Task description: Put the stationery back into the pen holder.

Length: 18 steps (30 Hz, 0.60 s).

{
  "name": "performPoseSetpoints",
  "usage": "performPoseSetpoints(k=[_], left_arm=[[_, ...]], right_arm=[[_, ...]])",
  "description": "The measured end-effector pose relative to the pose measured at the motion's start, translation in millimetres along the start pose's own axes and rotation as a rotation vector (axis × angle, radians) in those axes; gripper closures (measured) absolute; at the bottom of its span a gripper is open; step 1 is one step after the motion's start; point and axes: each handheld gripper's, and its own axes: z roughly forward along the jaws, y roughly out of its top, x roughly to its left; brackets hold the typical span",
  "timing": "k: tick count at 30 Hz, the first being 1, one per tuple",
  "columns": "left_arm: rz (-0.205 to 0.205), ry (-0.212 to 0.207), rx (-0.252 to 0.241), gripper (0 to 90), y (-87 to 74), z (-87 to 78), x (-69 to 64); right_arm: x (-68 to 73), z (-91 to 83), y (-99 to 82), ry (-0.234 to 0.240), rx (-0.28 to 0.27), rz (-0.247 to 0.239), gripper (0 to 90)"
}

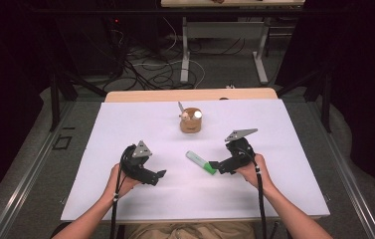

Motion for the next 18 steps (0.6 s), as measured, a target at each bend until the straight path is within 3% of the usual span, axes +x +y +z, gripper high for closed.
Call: performPoseSetpoints(k=[3,4,5,6,11,13,18], left_arm=[[-0.003,-0.001,-0.003,0.2,0.2,-0.1,-0.9],[0.000,-0.001,-0.007,0.2,0.3,0.0,-0.9],[0.000,0.000,-0.008,0.2,0.4,0.0,-0.8],[0.000,0.001,-0.008,0.2,0.5,0.0,-0.7],[0.002,0.011,-0.016,0.2,0.4,2.3,-0.6],[0.002,0.011,-0.015,0.2,0.3,2.6,-1.1],[0.004,0.010,-0.016,0.2,0.2,2.3,-0.9]], right_arm=[[3.7,-0.5,-2.7,0.000,0.022,0.029,2.2],[4.5,0.4,-3.7,-0.008,-0.002,0.029,3.4],[5.4,-1.1,-3.7,-0.006,0.022,0.029,3.7],[7.1,-0.5,-4.2,-0.011,0.005,0.038,4.6],[12.4,1.6,-4.8,-0.011,0.010,0.031,14.8],[14.5,4.6,-5.6,-0.015,0.007,0.036,14.9],[22.8,13.8,-7.0,-0.040,0.046,0.019,24.3]])
